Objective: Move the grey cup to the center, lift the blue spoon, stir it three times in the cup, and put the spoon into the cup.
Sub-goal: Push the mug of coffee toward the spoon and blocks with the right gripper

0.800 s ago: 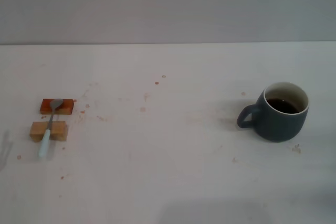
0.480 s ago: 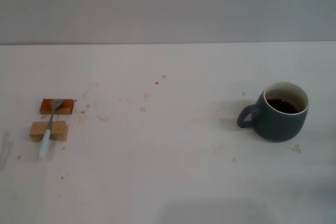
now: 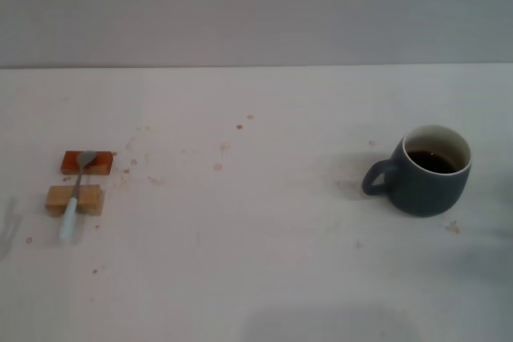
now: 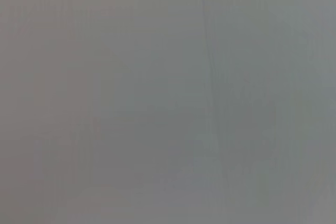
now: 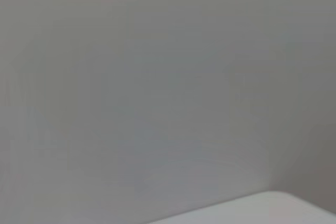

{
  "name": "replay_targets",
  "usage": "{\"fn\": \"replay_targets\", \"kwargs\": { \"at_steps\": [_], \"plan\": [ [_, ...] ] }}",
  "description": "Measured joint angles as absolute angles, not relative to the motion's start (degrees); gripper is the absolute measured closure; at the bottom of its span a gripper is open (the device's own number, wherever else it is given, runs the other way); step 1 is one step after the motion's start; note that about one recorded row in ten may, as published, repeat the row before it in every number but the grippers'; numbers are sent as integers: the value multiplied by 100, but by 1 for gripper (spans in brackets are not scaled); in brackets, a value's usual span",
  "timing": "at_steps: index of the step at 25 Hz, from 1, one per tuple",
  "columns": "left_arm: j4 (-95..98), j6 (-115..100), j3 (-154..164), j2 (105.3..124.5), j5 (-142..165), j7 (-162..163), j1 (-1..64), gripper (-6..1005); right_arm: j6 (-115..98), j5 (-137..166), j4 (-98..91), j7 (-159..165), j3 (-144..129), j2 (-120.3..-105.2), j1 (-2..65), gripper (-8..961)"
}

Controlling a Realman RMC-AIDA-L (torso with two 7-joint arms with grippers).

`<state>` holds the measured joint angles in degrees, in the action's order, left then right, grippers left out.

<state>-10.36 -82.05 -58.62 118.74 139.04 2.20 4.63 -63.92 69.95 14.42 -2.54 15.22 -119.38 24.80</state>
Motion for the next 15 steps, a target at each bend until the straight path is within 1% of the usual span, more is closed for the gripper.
{"fn": "replay_targets", "kwargs": {
  "at_steps": [15],
  "plan": [
    [-1037,-8200,-5862,11878,13905,220,567,177,-5619,7368,1540,-273,1492,-11953,2927,954]
  ]
}}
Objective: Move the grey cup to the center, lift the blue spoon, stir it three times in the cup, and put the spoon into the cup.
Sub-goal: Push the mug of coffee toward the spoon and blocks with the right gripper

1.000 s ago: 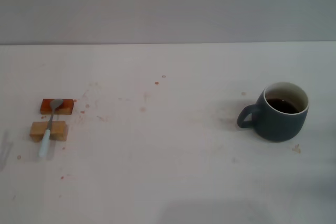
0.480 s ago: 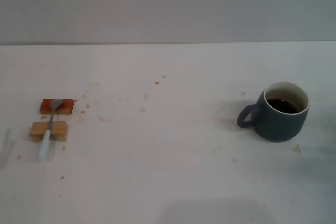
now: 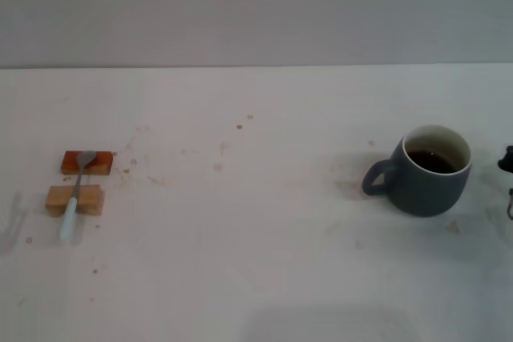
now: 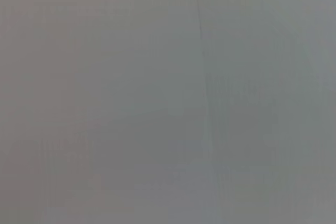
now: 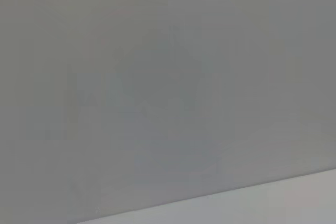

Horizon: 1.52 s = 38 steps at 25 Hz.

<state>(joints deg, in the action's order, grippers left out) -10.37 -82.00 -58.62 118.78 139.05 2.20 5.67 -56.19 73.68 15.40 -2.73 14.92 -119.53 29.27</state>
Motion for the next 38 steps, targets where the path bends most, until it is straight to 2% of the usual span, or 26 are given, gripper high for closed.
{"fn": "replay_targets", "kwargs": {
  "at_steps": [38],
  "plan": [
    [-1116,-8236,-5862,11882,13905,220,571,202,-5074,8397,2240,-273,1442,-11962,3154,955]
  ]
}}
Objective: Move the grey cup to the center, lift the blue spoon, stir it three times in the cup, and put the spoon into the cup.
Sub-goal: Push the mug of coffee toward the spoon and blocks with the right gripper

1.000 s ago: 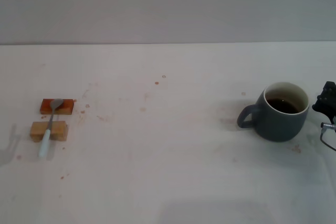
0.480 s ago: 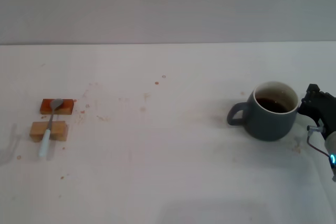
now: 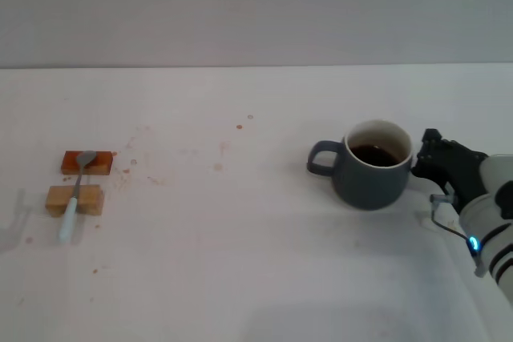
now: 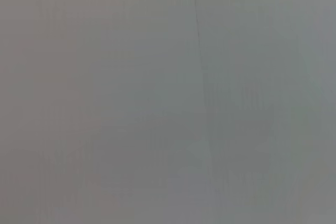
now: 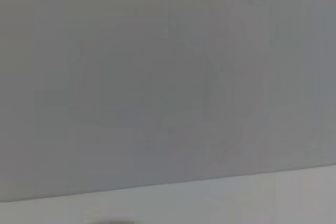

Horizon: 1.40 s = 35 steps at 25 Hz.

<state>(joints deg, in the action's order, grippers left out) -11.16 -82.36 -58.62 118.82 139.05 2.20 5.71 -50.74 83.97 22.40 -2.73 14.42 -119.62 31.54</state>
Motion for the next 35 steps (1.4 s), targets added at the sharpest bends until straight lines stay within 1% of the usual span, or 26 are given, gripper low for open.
{"fn": "replay_targets", "kwargs": {
  "at_steps": [35],
  "plan": [
    [-1116,-8244,-5862,11882,13905,220,573,224,-4334,9636,3044,-254,1508,-11970,3559,954]
  ]
}}
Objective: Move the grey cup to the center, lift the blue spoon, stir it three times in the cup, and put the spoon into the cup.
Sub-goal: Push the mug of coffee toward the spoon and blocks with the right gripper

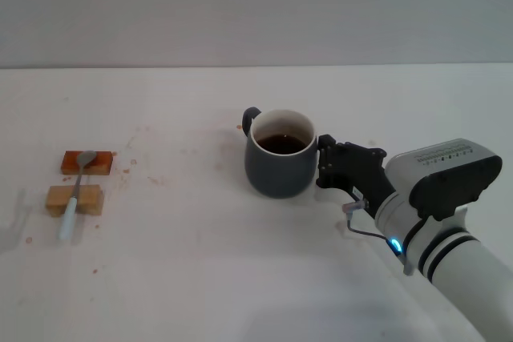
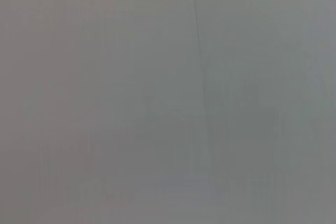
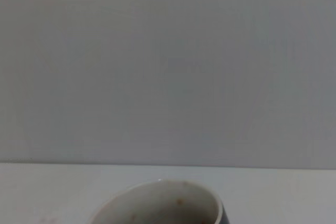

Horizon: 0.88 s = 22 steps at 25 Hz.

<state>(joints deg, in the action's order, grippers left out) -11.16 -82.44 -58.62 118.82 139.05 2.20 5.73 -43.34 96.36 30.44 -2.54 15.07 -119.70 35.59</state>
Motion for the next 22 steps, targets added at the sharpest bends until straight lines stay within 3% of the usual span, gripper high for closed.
{"fn": "replay_targets", "kwargs": {
  "at_steps": [22],
  "plan": [
    [-1116,-8272,-5862,11882,13905,231,501,238,-4264,10003,3272,-255,1503,-11977,3538,954]
  ]
}}
